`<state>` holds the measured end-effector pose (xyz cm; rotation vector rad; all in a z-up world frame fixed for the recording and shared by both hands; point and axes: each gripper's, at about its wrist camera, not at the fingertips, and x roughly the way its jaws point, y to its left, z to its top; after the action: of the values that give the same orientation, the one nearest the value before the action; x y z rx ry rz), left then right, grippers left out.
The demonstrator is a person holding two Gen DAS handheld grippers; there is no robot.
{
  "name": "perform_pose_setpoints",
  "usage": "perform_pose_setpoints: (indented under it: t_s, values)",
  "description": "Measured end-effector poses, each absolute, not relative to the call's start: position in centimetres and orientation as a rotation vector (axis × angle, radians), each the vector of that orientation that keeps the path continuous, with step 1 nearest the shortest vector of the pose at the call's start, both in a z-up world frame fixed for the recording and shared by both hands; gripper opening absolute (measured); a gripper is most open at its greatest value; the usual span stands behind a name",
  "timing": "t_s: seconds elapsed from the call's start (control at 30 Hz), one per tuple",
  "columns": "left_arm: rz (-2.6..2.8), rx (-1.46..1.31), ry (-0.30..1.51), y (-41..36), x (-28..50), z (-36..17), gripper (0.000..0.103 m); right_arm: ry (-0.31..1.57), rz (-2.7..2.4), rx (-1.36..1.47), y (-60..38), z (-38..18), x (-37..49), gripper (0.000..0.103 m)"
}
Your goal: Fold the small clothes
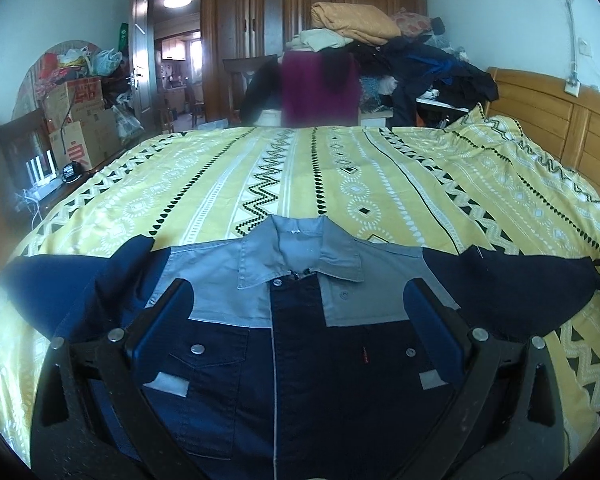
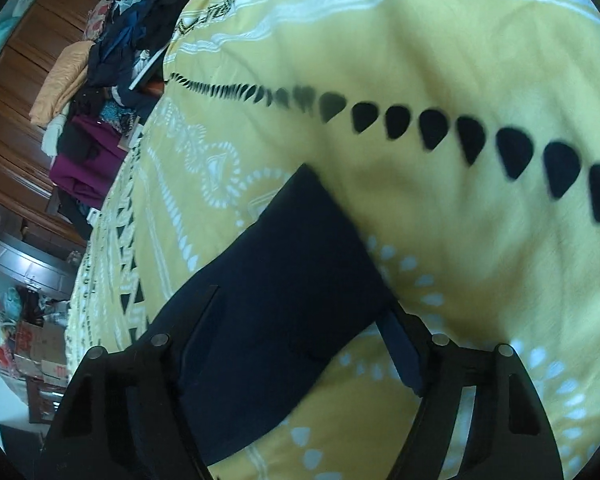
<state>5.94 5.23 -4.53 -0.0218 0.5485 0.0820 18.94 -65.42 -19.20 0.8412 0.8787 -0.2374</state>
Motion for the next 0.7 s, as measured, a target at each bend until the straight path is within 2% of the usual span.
perform_pose_setpoints:
  t_s: [0.07,0.17,0.23,0.3,0.53,0.63,0.7]
  values:
    - [0.091,-0.026,0.546,5.6,5.9,-4.3,0.103,0.886,-0.241,0.82,-64.7,-19.3,19.3,0.08]
    - [0.105,-0.028,0.535,6.2,5.7,-3.7,0.103,0.898,-0.235,0.828,-64.2,-19.6,19.5,0.067]
    - [0.119,-0.031,0.517,7.0,5.6,-3.0,0.103,0.888,-0.216,0.785,-63.5,-18.7,19.8,0.051]
    - [0.144,-0.037,0.494,8.0,5.5,-2.3,0.103,0.86,-0.187,0.717,-62.2,-16.8,20.0,0.021]
    - [0.264,-0.138,0.4,15.3,4.3,0.7,0.103,0.656,0.194,0.536,-49.0,-3.3,20.8,0.017]
    - [0.32,-0.176,0.357,19.1,3.0,1.9,0.103,0.606,0.409,0.468,-38.4,1.8,21.6,0.017]
    - [0.344,-0.203,0.342,21.4,2.0,2.2,0.103,0.607,0.531,0.439,-31.7,3.1,22.5,0.017]
